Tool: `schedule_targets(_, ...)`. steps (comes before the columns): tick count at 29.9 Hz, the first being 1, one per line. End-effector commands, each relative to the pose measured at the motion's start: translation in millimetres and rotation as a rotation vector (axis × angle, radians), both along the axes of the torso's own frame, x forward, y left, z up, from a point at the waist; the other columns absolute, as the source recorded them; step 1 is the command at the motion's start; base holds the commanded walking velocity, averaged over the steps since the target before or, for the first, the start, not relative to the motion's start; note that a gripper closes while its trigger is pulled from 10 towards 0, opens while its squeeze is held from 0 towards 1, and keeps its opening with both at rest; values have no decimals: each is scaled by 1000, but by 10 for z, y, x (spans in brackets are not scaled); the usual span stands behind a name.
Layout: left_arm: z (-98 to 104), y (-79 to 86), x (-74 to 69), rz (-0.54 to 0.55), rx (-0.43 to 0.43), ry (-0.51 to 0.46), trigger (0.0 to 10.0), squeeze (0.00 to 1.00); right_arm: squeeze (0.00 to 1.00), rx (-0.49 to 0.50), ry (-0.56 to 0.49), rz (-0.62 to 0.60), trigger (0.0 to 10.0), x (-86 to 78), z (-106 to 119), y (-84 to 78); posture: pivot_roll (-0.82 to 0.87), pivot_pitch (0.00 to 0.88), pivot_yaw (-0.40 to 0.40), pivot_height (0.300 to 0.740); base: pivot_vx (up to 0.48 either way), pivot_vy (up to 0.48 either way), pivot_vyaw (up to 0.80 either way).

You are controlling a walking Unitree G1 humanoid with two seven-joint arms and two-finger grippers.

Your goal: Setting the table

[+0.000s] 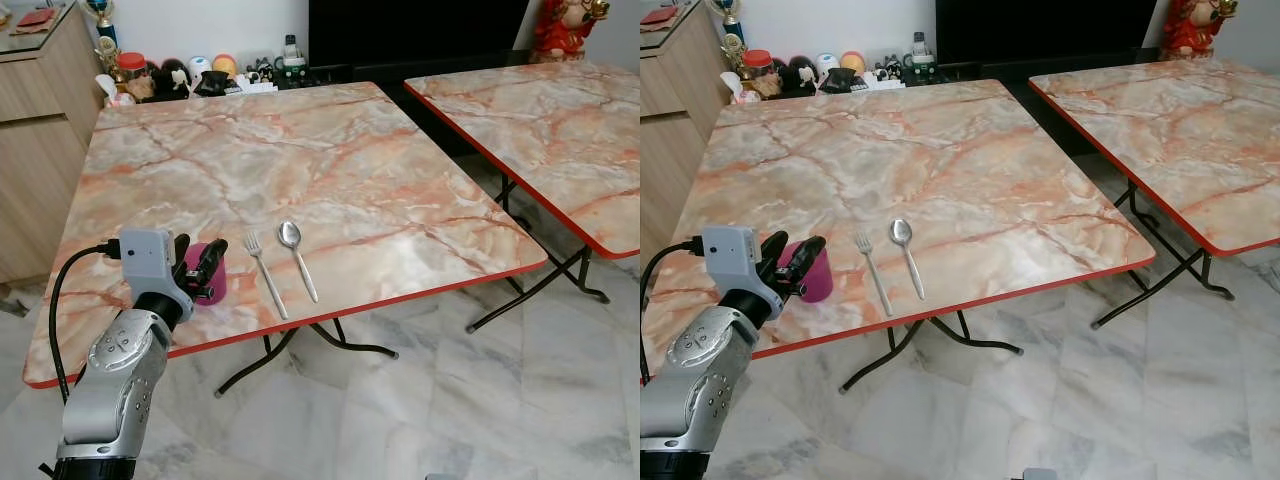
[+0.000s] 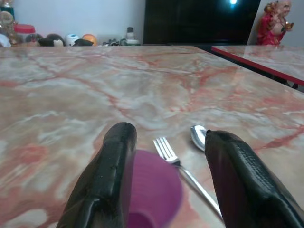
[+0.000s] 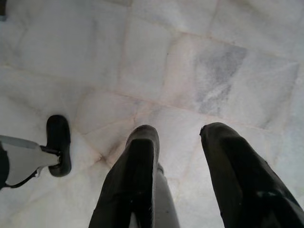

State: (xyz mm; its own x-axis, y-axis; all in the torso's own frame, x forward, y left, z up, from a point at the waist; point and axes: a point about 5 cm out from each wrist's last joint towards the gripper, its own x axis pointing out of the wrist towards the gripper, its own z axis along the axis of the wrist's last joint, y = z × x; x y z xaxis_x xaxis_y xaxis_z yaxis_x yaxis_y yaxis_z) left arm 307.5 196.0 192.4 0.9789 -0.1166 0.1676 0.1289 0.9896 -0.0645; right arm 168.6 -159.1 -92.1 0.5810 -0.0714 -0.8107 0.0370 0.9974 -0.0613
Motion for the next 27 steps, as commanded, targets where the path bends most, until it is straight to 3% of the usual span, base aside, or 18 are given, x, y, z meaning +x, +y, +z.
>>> schedule_targets(1,39,29,-14,5,-3,-22,10000,0,0,9,13,-6,10000,-49,-22,33,129,104,-3,740,0,480,0)
schedule_targets(27,133,-36,-42,-47,33,-76,10000,0,0,8,11,-7,10000,-43,-20,28,135,114,-7,740,0,18,0)
